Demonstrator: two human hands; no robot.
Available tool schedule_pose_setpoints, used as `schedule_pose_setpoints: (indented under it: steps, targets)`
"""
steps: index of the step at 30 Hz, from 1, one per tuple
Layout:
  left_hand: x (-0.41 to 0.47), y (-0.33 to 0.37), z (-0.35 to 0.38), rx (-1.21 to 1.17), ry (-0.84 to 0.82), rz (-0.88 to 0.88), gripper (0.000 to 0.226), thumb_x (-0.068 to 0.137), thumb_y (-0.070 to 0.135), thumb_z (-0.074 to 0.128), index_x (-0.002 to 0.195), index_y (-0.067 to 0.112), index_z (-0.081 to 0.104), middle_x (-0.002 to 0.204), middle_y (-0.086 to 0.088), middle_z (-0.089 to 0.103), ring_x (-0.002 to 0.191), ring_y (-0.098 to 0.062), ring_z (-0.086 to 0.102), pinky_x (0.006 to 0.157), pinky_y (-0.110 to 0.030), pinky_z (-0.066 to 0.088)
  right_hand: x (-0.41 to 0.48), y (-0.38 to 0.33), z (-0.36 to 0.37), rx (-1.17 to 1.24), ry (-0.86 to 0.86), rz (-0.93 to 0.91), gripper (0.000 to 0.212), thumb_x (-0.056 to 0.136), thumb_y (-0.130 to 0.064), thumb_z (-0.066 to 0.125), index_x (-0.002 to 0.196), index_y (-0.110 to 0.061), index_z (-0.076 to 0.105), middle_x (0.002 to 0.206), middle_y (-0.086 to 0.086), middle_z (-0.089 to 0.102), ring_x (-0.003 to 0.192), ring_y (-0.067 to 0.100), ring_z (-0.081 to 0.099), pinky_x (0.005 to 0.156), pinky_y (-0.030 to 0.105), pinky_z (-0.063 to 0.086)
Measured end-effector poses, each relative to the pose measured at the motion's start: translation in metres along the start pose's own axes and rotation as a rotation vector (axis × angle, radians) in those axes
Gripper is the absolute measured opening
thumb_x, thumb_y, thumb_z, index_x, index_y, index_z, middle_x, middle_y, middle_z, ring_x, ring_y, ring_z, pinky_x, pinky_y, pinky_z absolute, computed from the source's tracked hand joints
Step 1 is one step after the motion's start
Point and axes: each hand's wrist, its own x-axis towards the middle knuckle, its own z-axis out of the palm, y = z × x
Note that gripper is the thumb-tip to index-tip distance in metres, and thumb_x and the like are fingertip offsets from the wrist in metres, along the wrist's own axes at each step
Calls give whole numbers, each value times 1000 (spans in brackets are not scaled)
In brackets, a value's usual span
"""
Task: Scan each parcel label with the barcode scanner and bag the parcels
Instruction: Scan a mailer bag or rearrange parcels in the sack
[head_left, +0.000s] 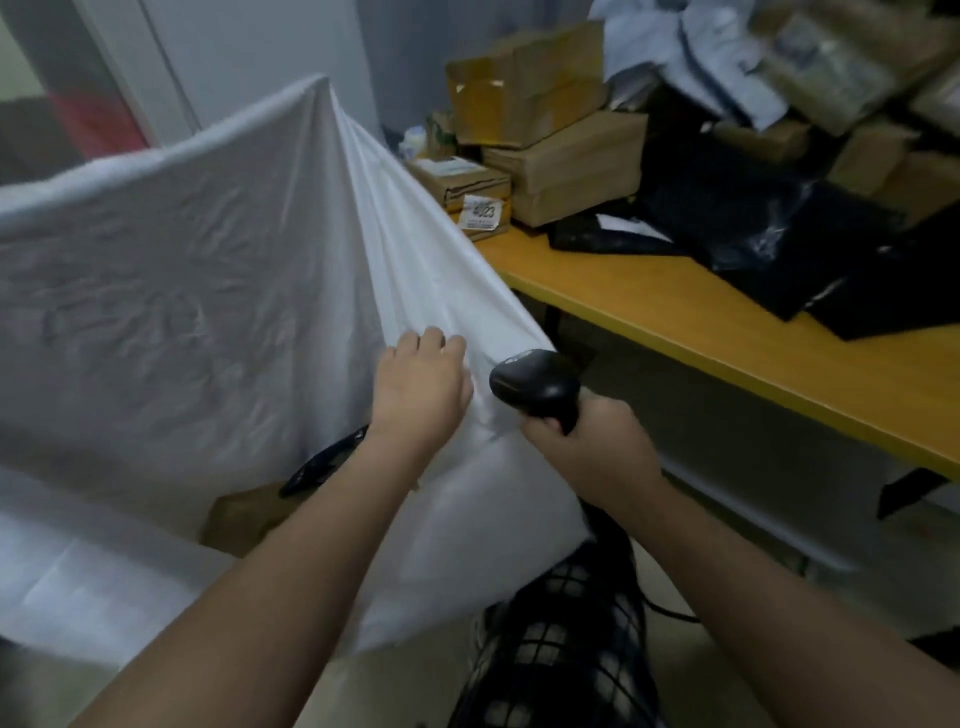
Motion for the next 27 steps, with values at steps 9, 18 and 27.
schedule_pose_setpoints:
  steps: [9,18,27]
  targets:
    - [19,157,-67,-121,172,336,40,96,37,46,129,15,53,122,-8,57,111,-28,50,87,-38,41,-46,78,-147,101,465,193,41,87,-39,65,60,-21,42,51,-3,41,51,18,43,48,32,26]
    - [75,262,-61,-147,126,430,48,95,46,48,131,15,47,128,-7,50,117,-27,46,94,-36,40,-45,143,-200,443,608,234,32,87,-28,68,66,-9,54,59,1,47,61,19,47,63,33,35]
    - [124,288,-29,-188,25,361,30,96,24,51,120,6,53,120,-13,55,109,-32,53,85,-38,45,-26,157,-197,659,663,212,40,90,-27,65,73,8,58,60,10,50,60,20,51,62,28,41]
